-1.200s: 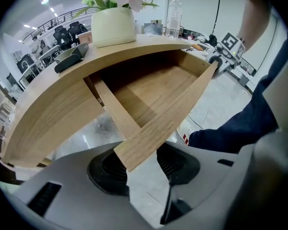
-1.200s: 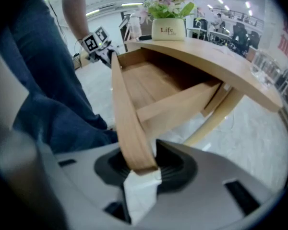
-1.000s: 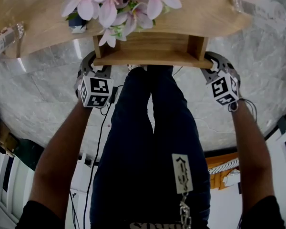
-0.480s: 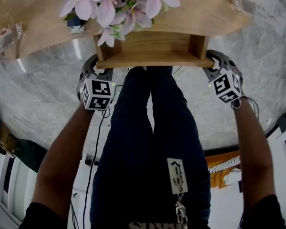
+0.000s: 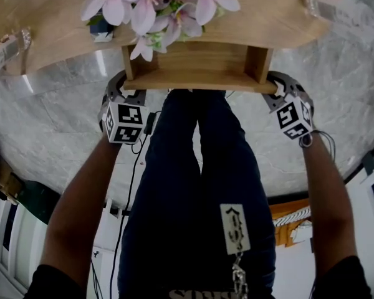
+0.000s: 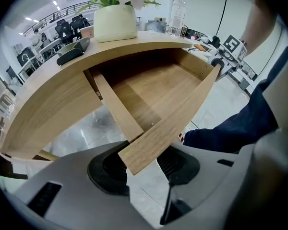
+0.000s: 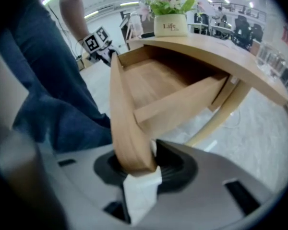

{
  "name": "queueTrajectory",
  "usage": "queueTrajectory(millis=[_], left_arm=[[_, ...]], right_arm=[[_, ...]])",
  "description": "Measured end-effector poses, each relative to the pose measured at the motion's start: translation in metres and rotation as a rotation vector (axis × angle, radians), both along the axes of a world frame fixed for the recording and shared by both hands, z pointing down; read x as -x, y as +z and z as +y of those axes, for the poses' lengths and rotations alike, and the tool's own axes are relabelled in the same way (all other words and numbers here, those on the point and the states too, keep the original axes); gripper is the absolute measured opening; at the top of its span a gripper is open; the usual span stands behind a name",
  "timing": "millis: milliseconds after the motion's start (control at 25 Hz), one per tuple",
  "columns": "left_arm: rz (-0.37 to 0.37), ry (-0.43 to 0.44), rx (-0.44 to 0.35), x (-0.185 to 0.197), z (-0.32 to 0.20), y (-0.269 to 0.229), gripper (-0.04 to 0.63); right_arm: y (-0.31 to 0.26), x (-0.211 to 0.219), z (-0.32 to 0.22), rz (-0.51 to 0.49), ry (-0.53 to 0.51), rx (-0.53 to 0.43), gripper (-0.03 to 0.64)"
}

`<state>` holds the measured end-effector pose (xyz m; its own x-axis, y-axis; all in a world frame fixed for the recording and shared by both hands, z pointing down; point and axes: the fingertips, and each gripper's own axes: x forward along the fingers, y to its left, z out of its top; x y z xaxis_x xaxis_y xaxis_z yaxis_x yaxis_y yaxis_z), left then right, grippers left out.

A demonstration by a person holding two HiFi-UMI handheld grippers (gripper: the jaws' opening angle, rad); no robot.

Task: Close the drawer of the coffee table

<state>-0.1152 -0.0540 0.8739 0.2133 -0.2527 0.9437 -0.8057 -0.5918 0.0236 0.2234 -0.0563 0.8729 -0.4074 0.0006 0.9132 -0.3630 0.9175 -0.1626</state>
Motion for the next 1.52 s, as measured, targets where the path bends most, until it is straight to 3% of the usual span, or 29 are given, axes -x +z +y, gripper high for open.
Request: queueTrajectory(millis=[240, 520, 920, 1280, 1520], left_arm=[[0.028, -0.027, 0.020, -0.008, 0.013, 0.001, 0.187], [0.016, 0.024, 0.011, 0.001, 0.008, 0.000, 0.186], [-0.007, -0.016, 0.012, 0.002, 0.009, 0.000, 0.186], [0.026, -0.025, 0.041, -0.005, 0.025, 0.003, 0.183], [0.015, 0.039, 0.065, 0.002, 0.027, -0.001, 0.183]], right_arm=[[-0.001, -0.008, -0.001, 0.023, 0.011, 0.006, 0.152], [-0.001, 0.001, 0.009, 0.014, 0.082, 0.012, 0.156], [0.000, 0.002, 0.010, 0.020, 0.044, 0.002, 0.153], [0.006, -0.005, 0.012, 0.042, 0.025, 0.013, 0.160], [0.002, 0.002, 0.029, 0.022, 0.063, 0.028, 0.158]])
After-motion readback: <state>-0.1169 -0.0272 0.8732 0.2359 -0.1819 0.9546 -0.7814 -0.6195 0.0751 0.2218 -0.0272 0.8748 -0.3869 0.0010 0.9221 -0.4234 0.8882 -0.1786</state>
